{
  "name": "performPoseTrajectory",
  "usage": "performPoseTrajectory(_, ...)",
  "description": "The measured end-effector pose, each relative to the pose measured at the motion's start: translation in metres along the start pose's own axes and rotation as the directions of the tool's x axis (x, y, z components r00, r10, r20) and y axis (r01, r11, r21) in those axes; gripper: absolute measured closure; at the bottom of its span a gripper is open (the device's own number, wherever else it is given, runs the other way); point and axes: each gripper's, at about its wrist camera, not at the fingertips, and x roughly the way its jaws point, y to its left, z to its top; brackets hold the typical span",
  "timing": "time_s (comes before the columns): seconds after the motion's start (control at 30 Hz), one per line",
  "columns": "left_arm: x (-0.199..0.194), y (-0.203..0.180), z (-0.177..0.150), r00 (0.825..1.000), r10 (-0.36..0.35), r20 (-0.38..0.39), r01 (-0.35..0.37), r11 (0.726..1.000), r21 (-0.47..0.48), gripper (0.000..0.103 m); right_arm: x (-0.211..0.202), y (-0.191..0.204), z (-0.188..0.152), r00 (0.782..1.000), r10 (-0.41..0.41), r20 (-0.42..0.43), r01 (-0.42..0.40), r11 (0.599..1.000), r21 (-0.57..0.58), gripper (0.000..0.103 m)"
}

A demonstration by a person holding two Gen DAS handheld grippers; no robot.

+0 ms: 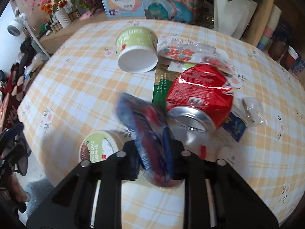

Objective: Collect trash
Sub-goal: 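Reach the right tool to the crushed blue can and grasp it, then grasp the beige round yogurt lid with the left tool while the right tool holds the can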

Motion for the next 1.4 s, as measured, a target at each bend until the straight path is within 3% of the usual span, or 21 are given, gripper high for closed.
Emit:
performPoseTrajectory(0.27,0.013,-0.056,-0.005,0.995,-0.081,-0.055,0.088,0.988,0.129,0.02,-0.054,-0.032,-0.025,0.987,0.083,0.136,-0.095,0.992,0.083,0.083)
performPoseTrajectory(0.53,0.048,-0.096,-0.018,0.987,-0.072,-0.142,0.099,0.976,0.193,0.02,-0.082,-0.069,-0.064,0.978,0.09,0.19,-0.122,0.979,0.166,0.086)
performPoseTrajectory(0.67,0.069,-0.112,-0.022,0.984,-0.01,-0.175,0.062,0.953,0.296,0.019,-0.084,-0.087,-0.083,0.976,0.081,0.201,-0.122,0.972,0.202,0.086)
performPoseTrajectory(0.9,0.101,-0.132,-0.033,0.973,0.145,-0.183,-0.04,0.876,0.48,0.02,-0.089,-0.094,-0.093,0.973,0.093,0.212,-0.14,0.966,0.216,0.086)
performPoseTrajectory(1.07,0.111,-0.133,-0.032,0.963,0.197,-0.182,-0.075,0.85,0.521,0.026,-0.092,-0.094,-0.099,0.975,0.101,0.2,-0.144,0.966,0.213,0.086)
performPoseTrajectory(1.17,0.107,-0.129,-0.029,0.965,0.183,-0.189,-0.059,0.851,0.522,0.03,-0.094,-0.096,-0.102,0.977,0.103,0.188,-0.143,0.966,0.216,0.086)
performPoseTrajectory(1.27,0.095,-0.125,-0.023,0.973,0.156,-0.173,-0.048,0.861,0.506,0.049,-0.095,-0.1,-0.108,0.979,0.108,0.172,-0.145,0.964,0.222,0.087)
performPoseTrajectory(1.4,0.08,-0.106,-0.009,0.98,0.119,-0.16,-0.041,0.905,0.424,0.07,-0.096,-0.102,-0.112,0.982,0.111,0.154,-0.144,0.965,0.221,0.086)
